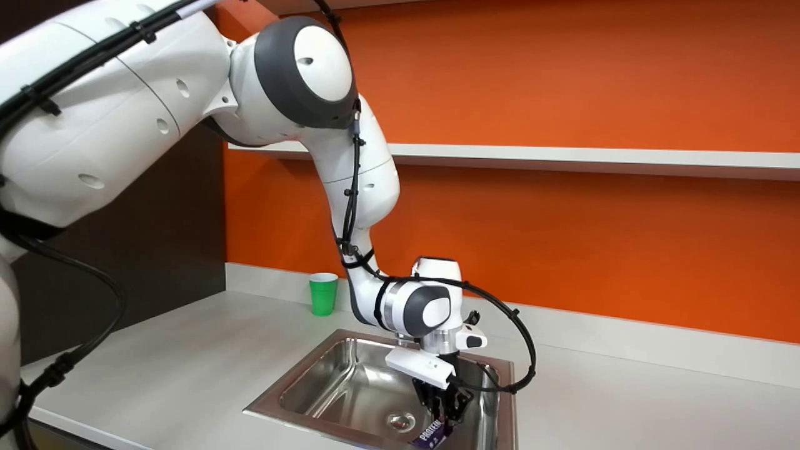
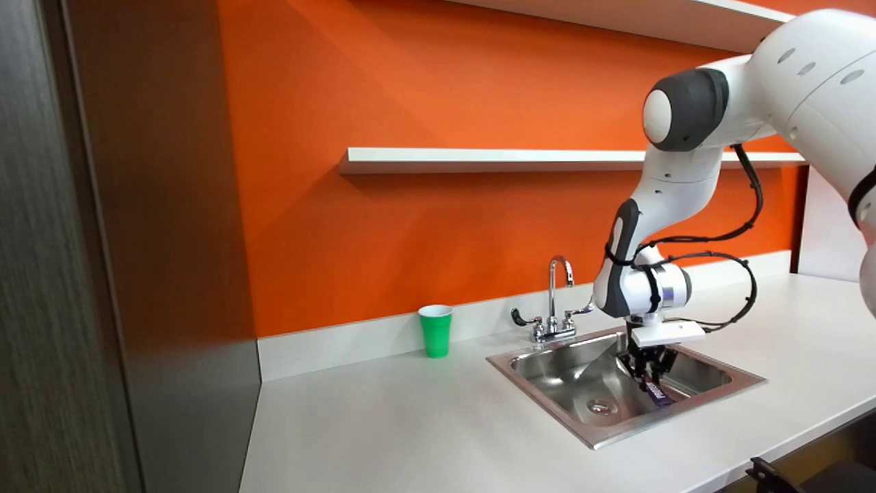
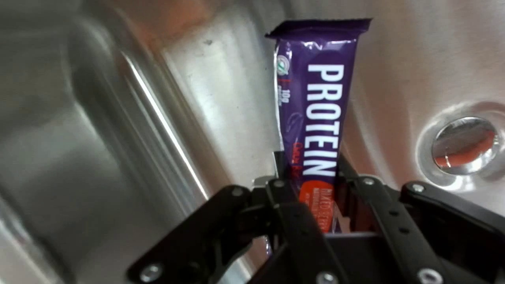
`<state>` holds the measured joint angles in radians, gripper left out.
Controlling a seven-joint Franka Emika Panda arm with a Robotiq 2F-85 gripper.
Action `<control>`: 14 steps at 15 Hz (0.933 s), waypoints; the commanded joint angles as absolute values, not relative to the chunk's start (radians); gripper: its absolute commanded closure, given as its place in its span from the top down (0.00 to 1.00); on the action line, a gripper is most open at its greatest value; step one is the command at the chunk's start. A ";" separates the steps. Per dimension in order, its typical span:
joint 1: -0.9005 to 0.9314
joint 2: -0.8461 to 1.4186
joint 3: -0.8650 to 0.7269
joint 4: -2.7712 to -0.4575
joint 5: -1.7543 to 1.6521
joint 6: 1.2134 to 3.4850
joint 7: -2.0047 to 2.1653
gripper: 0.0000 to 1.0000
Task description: Remove the candy bar from the sink
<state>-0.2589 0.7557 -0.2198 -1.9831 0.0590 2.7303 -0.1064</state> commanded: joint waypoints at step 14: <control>-0.085 0.358 -0.261 -2.301 -0.179 2.681 -0.040 0.07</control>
<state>-0.1122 0.4568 -0.2596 -2.2092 -0.1183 2.6843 -0.0674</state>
